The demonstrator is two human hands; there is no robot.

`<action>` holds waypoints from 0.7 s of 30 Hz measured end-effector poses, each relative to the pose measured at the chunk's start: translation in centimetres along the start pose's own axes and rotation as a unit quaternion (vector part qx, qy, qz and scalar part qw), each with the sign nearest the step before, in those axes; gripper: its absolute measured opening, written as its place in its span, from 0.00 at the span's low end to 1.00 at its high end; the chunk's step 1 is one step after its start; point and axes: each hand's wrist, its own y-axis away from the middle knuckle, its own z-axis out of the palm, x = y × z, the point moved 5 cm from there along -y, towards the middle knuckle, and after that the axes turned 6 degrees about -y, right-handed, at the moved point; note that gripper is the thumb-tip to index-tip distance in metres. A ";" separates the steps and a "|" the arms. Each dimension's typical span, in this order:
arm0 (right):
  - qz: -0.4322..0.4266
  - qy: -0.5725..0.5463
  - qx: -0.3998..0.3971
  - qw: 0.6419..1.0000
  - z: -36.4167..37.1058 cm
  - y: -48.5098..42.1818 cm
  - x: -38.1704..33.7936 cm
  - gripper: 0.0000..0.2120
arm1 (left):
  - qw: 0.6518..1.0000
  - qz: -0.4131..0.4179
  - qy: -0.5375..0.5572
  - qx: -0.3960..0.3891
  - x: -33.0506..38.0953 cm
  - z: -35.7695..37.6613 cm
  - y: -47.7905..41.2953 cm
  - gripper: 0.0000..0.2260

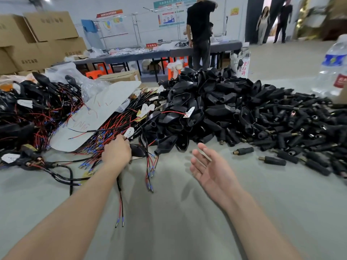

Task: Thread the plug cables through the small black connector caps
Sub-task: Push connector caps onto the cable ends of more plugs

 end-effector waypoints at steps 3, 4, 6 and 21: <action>-0.003 0.002 0.000 1.000 -0.1 0.0 0.0 0.08 | 1.000 0.008 0.017 -0.012 0.1 -0.2 -0.4 0.14; -0.004 0.003 0.000 1.000 -0.1 0.0 0.0 0.08 | 1.000 0.010 0.011 -0.013 0.2 -0.2 -0.4 0.14; -0.004 0.004 0.002 1.000 -0.1 0.0 0.1 0.08 | 1.000 0.012 -0.010 0.004 0.5 -0.6 -0.2 0.12; -0.017 0.019 0.017 1.000 0.4 1.3 -0.1 0.07 | 0.981 0.018 0.193 0.029 2.0 -6.2 -0.3 0.14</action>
